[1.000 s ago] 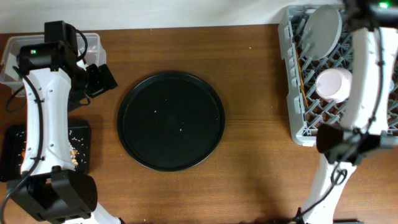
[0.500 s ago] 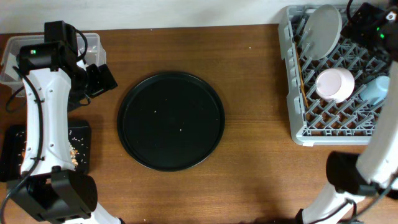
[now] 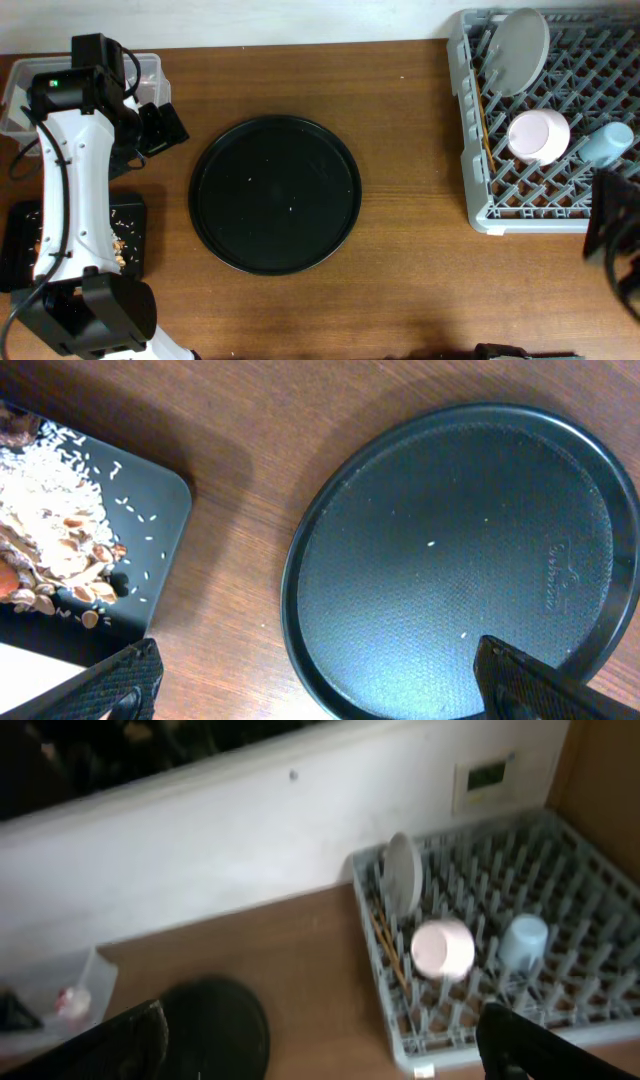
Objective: Sort waste into correct bins and load items into the dishwasher rack
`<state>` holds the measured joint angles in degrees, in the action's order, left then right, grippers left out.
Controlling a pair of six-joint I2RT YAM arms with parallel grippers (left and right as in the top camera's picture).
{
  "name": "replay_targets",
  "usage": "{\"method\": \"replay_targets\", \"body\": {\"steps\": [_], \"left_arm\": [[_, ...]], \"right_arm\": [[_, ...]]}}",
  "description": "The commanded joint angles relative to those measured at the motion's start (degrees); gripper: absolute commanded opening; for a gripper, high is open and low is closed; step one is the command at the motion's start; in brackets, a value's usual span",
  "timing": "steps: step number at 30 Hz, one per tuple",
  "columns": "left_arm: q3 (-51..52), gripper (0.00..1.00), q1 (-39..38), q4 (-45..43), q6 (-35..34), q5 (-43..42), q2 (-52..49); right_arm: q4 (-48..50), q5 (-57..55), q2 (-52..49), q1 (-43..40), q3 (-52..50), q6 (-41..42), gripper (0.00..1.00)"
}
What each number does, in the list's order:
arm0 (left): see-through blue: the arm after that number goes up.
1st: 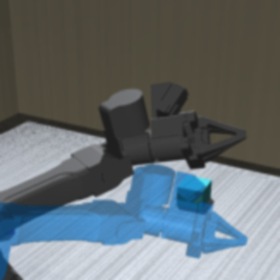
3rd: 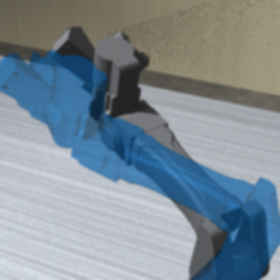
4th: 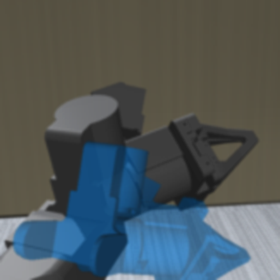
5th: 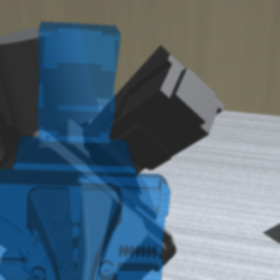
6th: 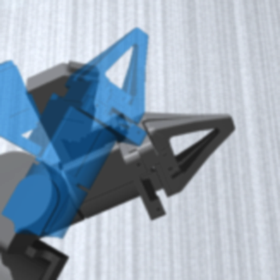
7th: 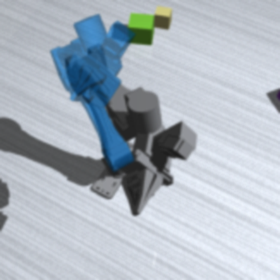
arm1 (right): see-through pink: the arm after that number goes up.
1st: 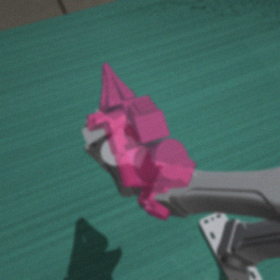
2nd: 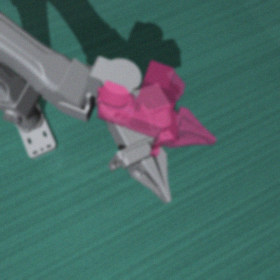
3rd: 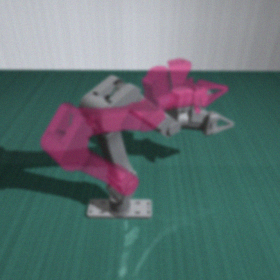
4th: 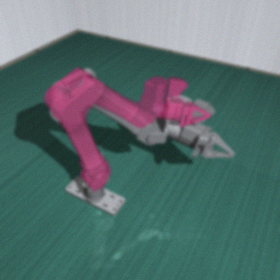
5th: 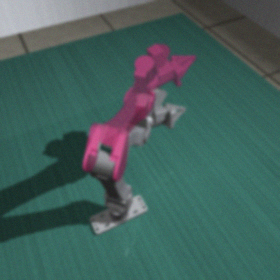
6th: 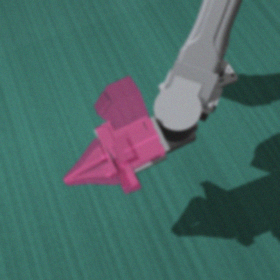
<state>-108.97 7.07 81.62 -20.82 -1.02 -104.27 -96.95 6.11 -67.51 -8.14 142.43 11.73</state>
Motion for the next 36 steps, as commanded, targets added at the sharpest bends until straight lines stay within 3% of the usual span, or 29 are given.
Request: {"method": "replay_targets", "body": {"steps": [1,23,25,28,36], "left_arm": [[0.1,0.99,-0.2,0.1,-0.6,0.6,0.1],[0.1,0.99,-0.2,0.1,-0.6,0.6,0.1],[0.1,0.99,-0.2,0.1,-0.6,0.6,0.1],[0.1,0.99,-0.2,0.1,-0.6,0.6,0.1],[0.1,0.99,-0.2,0.1,-0.6,0.6,0.1]], "right_arm": [[-0.3,1.4,3.8,0.4,-2.8,-1.0,0.98],[-0.3,-2.3,9.6,0.2,-5.3,-1.0,0.98],[0.0,-2.3,12.9,0.3,-11.4,-1.0,0.98],[8.0,-1.8,21.5,0.3,-30.3,-1.0,0.98],[48.2,10.4,46.5,0.3,-84.6,-1.0,0.98]]}}
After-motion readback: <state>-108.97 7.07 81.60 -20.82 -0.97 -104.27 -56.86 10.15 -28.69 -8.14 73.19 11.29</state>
